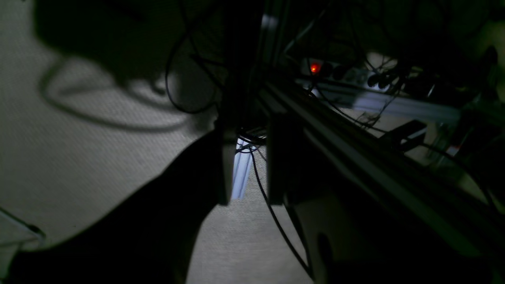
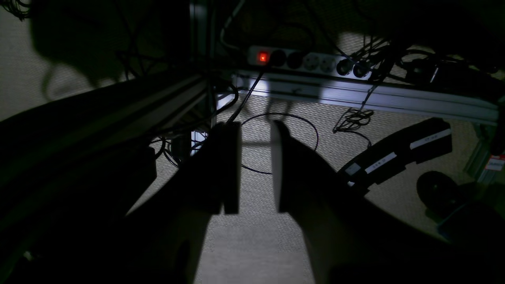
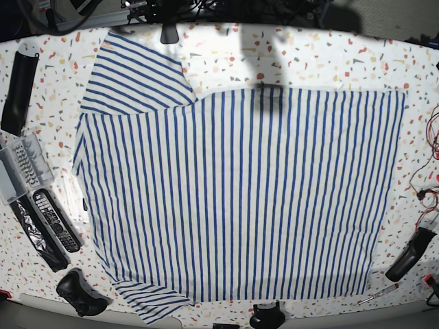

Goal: Layout the t-shirt on the table in an organized manner, then fold the t-shirt properly

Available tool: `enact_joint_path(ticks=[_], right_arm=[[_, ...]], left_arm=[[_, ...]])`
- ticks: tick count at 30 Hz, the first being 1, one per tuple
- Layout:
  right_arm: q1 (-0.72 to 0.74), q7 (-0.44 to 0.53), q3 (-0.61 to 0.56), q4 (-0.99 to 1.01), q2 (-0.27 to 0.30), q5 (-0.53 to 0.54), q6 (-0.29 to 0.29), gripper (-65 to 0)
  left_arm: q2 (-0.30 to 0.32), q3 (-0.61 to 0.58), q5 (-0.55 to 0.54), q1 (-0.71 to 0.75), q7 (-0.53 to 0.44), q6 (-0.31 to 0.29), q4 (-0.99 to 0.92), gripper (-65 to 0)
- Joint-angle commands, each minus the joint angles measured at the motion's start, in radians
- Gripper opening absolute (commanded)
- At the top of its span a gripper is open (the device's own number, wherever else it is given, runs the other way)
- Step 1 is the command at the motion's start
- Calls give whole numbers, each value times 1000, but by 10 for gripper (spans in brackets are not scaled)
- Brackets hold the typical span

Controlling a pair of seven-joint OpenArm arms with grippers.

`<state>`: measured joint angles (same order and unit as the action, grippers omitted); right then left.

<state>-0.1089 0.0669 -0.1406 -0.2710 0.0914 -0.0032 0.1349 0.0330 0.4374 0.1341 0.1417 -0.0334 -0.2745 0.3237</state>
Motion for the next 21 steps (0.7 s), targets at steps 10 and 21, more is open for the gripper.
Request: enact_joint_path(ticks=[10,21], right_arm=[[-218,-55,-3,-273,96,18,81,-518],[-611,-180,-117,-818,334,212,82,-518]], left_arm=[[9,-37,-139,220,96,-26,290,-525],[121,-279,-212,564,177,-44,789,-525]])
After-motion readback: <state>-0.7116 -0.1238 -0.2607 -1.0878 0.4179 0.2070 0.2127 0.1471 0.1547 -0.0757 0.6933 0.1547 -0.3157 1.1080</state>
